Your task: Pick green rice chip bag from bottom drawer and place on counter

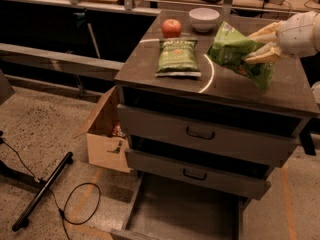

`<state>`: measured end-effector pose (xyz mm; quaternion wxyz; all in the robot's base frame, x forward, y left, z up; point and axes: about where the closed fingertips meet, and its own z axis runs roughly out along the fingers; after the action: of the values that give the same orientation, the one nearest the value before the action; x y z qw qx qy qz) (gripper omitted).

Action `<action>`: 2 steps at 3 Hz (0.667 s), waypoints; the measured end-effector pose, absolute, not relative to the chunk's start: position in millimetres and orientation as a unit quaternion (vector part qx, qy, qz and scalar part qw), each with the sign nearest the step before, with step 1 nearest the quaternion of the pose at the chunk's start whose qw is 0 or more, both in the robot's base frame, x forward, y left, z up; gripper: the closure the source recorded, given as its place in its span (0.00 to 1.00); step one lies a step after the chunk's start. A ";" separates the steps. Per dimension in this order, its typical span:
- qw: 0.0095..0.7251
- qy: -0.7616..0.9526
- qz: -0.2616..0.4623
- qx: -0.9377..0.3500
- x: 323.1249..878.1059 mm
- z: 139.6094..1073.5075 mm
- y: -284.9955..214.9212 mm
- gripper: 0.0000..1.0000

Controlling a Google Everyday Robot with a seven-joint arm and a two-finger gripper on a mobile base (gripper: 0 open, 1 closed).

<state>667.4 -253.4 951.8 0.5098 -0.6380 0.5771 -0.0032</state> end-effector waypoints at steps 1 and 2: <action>0.511 0.586 -0.026 -0.628 685.9 939.4 -249.4 0.39; 0.504 0.598 -0.042 -0.621 697.1 922.3 -244.8 0.16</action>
Offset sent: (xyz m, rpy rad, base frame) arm 0.0404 0.0083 -0.0472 -0.0626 -0.0277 -0.1445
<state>697.1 -244.8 922.3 0.5044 -0.6214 0.5981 -0.0422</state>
